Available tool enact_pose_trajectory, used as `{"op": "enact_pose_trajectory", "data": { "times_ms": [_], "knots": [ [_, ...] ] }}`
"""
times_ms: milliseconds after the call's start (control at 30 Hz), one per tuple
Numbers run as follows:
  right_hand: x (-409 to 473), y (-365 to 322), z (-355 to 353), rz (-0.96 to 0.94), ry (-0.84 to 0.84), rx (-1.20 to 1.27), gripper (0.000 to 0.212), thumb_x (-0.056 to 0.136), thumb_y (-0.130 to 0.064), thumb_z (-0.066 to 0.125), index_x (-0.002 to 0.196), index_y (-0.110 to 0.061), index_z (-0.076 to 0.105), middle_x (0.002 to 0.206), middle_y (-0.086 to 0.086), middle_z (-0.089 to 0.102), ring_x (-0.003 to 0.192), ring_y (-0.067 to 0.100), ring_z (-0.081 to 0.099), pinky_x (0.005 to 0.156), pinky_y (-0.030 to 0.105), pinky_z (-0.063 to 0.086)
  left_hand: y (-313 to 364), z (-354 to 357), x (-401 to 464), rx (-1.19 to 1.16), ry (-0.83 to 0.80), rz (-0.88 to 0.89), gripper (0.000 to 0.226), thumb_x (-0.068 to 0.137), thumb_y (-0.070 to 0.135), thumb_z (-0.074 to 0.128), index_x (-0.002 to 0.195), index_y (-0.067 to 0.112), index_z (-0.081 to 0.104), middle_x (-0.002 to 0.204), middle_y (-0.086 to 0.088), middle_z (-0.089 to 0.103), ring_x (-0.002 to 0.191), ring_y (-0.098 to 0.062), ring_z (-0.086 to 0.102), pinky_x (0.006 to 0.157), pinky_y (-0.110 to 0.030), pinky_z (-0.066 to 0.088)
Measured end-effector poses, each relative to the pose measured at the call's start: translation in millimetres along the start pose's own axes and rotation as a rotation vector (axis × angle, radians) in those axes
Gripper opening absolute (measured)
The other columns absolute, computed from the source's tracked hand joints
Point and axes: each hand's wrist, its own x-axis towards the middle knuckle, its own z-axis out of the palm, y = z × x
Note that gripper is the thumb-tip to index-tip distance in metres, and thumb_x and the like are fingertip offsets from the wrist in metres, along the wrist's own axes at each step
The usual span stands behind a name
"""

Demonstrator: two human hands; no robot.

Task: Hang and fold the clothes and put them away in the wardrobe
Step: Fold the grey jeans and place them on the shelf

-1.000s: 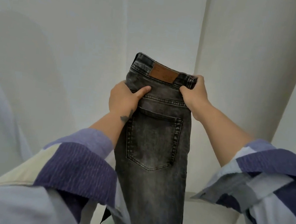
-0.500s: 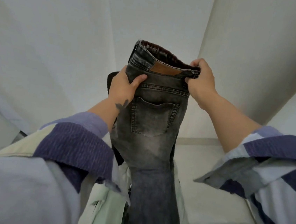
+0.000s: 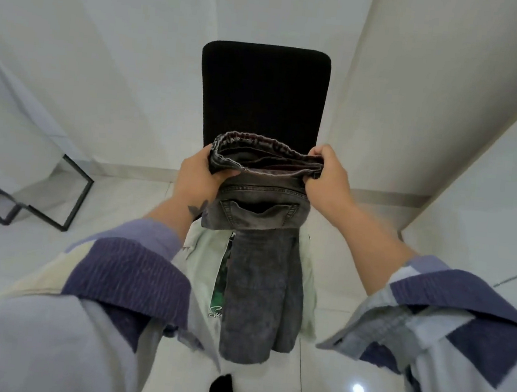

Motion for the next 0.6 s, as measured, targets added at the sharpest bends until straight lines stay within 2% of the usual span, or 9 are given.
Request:
{"op": "enact_pose_trajectory", "data": {
  "times_ms": [100,167,233,333,400,500,600],
  "knots": [
    [-46,25,13,0.021,-0.07,-0.013,0.041,0.081,0.013,0.048,0.103,-0.021,0.05,0.101,0.003,0.058,0.09,0.018,0.054,0.063,0.016,0.041,-22,5,-48,0.054,-0.045,-0.064,0.034,0.081,0.018,0.073,0.114,0.014,0.065,0.103,0.002,0.066,0.096,-0.013,0.059,0.082,-0.022,0.042],
    [-76,45,25,0.07,-0.107,-0.019,0.041,0.08,0.013,0.049,0.104,-0.02,0.052,0.104,0.003,0.058,0.092,0.018,0.054,0.064,0.015,0.04,-37,10,-78,0.106,-0.075,-0.113,0.035,0.081,0.018,0.073,0.115,0.013,0.065,0.1,0.002,0.065,0.093,-0.011,0.056,0.08,-0.022,0.039],
    [-102,67,37,0.127,-0.107,-0.028,0.041,0.079,0.014,0.049,0.104,-0.018,0.054,0.102,0.002,0.058,0.094,0.019,0.055,0.071,0.019,0.039,-54,19,-104,0.154,-0.104,-0.16,0.036,0.081,0.018,0.074,0.115,0.012,0.065,0.096,0.003,0.063,0.091,-0.012,0.056,0.078,-0.021,0.038],
    [-131,98,55,0.201,-0.095,-0.036,0.043,0.075,0.016,0.047,0.103,-0.014,0.056,0.097,0.001,0.06,0.092,0.021,0.055,0.073,0.023,0.04,-85,38,-130,0.179,-0.135,-0.231,0.034,0.079,0.02,0.075,0.111,0.012,0.067,0.104,-0.006,0.07,0.1,-0.023,0.063,0.083,-0.029,0.046],
    [-147,119,64,0.229,-0.107,-0.059,0.044,0.074,0.017,0.047,0.104,-0.014,0.057,0.096,0.001,0.061,0.09,0.02,0.054,0.069,0.019,0.037,-103,53,-142,0.228,-0.17,-0.256,0.032,0.078,0.021,0.076,0.108,0.013,0.068,0.103,-0.008,0.071,0.1,-0.026,0.064,0.083,-0.031,0.048],
    [-171,155,75,0.268,-0.143,-0.117,0.045,0.075,0.017,0.049,0.106,-0.013,0.06,0.102,0.005,0.065,0.092,0.02,0.056,0.068,0.012,0.033,-131,73,-160,0.295,-0.282,-0.263,0.036,0.076,0.024,0.077,0.111,0.019,0.068,0.104,-0.005,0.071,0.1,-0.024,0.064,0.084,-0.029,0.048],
    [-196,190,85,0.319,-0.261,-0.239,0.047,0.075,0.012,0.053,0.114,-0.014,0.062,0.114,0.01,0.062,0.105,0.026,0.058,0.076,0.009,0.03,-165,91,-174,0.431,-0.494,-0.227,0.05,0.071,0.027,0.08,0.117,0.027,0.064,0.11,-0.002,0.07,0.106,-0.024,0.063,0.089,-0.034,0.049]
  ]
}}
